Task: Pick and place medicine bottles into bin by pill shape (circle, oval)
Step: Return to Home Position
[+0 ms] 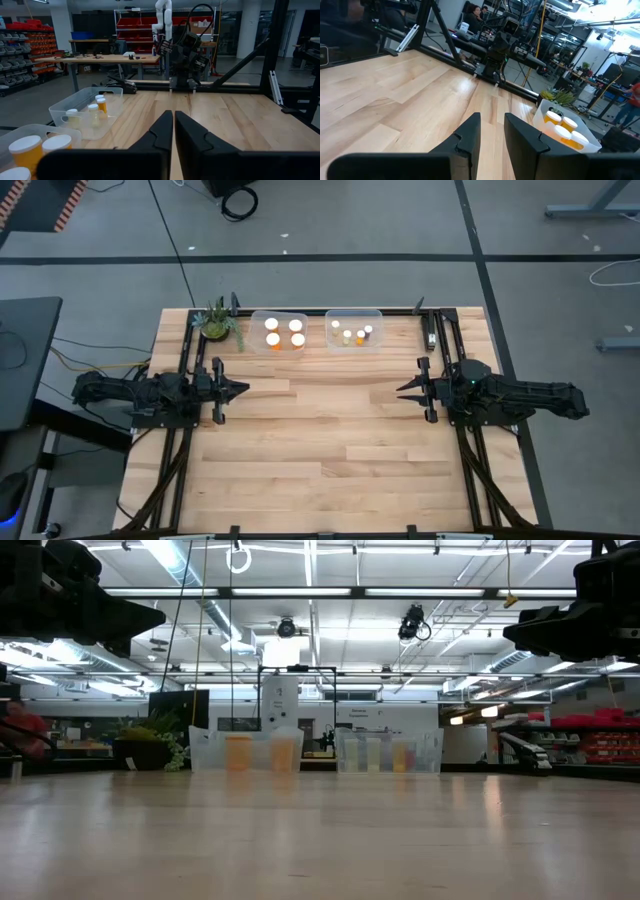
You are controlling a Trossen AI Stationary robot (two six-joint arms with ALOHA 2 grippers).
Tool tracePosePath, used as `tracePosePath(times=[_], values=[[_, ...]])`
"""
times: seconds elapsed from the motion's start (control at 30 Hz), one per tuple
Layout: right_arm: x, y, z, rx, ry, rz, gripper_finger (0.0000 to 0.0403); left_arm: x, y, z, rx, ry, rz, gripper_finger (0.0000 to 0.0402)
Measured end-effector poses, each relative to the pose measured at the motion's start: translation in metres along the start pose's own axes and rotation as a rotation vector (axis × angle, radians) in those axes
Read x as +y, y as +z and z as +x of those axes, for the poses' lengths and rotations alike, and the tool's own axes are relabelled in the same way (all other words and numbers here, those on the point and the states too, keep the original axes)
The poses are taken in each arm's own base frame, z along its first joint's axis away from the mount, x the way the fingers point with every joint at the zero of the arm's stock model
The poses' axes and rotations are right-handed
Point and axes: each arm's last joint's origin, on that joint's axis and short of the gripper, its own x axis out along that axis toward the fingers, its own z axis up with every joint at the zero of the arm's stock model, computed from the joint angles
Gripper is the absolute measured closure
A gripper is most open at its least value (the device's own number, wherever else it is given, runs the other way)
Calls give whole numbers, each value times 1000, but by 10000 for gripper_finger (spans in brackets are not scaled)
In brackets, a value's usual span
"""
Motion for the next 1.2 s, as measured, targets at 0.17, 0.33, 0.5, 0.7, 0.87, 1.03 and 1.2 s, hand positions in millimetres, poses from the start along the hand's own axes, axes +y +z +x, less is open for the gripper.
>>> tracePosePath(times=[0.17, 0.33, 0.5, 0.7, 0.87, 1.03, 1.2], values=[[0, 0, 0, 0, 0, 0, 310, 0, 0, 0, 0, 0, 0, 377], [0, 0, 0, 0, 0, 0, 310, 0, 0, 0, 0, -1, 0, 368], [0, 0, 0, 0, 0, 0, 310, 0, 0, 0, 0, 0, 0, 367], [0, 0, 0, 0, 0, 0, 310, 0, 0, 0, 0, 0, 0, 376], [0, 0, 0, 0, 0, 0, 310, 0, 0, 0, 0, 0, 0, 378], [0, 0, 0, 0, 0, 0, 310, 0, 0, 0, 0, 0, 0, 371], [0, 0, 0, 0, 0, 0, 310, 0, 0, 0, 0, 0, 0, 366]])
